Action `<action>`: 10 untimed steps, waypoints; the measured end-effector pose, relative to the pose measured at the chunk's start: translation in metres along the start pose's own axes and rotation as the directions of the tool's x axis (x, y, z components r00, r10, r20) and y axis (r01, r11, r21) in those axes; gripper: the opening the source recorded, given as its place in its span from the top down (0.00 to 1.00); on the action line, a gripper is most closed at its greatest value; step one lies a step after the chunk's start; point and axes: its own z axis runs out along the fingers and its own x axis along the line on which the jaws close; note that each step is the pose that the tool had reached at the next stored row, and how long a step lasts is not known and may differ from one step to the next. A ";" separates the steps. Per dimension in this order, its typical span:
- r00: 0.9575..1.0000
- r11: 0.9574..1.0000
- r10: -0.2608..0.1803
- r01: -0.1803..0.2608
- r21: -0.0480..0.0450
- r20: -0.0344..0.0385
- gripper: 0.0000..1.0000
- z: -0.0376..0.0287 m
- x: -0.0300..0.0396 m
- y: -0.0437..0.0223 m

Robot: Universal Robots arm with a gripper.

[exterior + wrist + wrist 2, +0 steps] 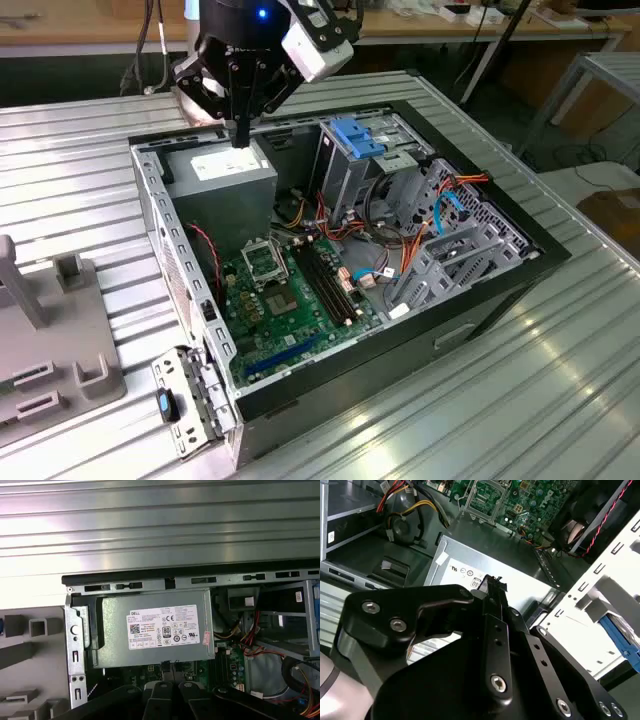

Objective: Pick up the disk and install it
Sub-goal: 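Reach for the disk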

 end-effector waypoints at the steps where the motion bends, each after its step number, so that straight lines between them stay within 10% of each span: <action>1: 1.000 1.000 0.000 0.000 0.000 0.000 0.89 0.0000 0.0000 0.0000; 10: 1.000 1.000 0.000 0.000 0.000 0.000 0.89 0.0000 0.0000 0.0000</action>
